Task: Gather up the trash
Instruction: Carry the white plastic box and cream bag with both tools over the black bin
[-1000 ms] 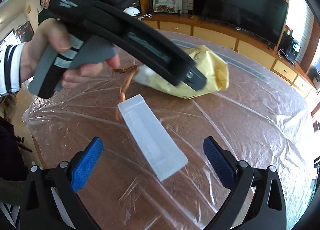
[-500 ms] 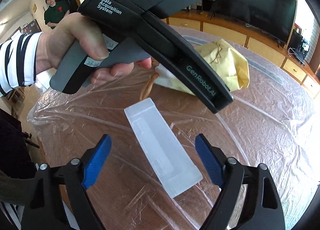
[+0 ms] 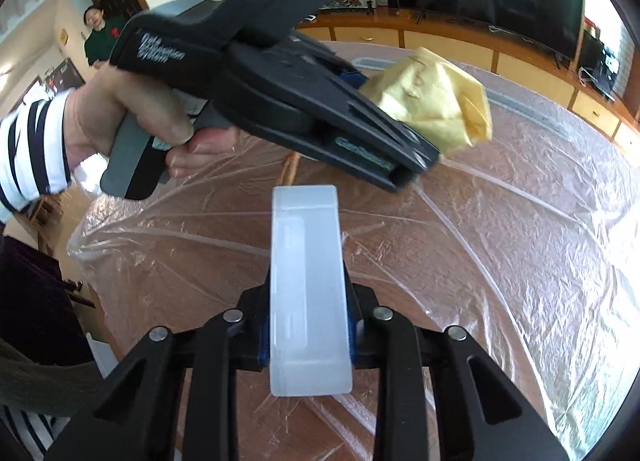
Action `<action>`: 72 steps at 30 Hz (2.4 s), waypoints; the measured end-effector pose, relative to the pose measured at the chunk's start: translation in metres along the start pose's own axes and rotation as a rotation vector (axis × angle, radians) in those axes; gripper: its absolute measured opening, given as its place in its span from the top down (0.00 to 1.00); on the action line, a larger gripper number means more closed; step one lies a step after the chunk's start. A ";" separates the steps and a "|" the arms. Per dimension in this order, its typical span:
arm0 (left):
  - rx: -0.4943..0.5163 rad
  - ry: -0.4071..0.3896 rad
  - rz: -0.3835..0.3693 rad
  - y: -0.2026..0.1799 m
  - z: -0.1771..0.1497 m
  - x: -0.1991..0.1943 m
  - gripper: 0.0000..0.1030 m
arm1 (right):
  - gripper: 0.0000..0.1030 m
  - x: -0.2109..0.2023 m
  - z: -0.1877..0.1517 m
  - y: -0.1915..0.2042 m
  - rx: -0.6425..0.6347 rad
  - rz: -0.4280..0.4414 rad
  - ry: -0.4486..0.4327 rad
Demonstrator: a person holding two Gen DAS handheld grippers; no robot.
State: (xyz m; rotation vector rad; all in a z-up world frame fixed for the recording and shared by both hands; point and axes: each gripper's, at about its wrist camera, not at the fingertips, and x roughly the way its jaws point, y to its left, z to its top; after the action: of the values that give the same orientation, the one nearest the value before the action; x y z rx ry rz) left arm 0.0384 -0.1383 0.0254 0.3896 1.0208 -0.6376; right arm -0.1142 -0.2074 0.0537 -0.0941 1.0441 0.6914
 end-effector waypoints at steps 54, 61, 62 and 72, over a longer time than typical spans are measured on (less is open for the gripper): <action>-0.206 -0.156 0.034 -0.104 -0.171 -0.139 0.50 | 0.75 -0.118 -0.079 0.042 0.158 -0.032 -0.152; -0.167 -0.155 0.005 -0.125 -0.189 -0.150 0.50 | 0.75 -0.131 -0.101 0.054 0.154 -0.024 -0.142; -0.159 -0.155 -0.001 -0.129 -0.191 -0.151 0.50 | 0.75 -0.132 -0.102 0.055 0.154 -0.022 -0.142; -0.062 -0.124 -0.069 -0.162 -0.213 -0.157 0.50 | 0.75 -0.138 -0.129 0.068 0.147 -0.013 -0.096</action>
State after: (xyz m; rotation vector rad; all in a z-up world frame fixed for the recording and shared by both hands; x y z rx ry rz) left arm -0.2657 -0.0897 0.0594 0.2579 0.9368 -0.6820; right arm -0.2947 -0.2697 0.1160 0.0593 0.9978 0.6000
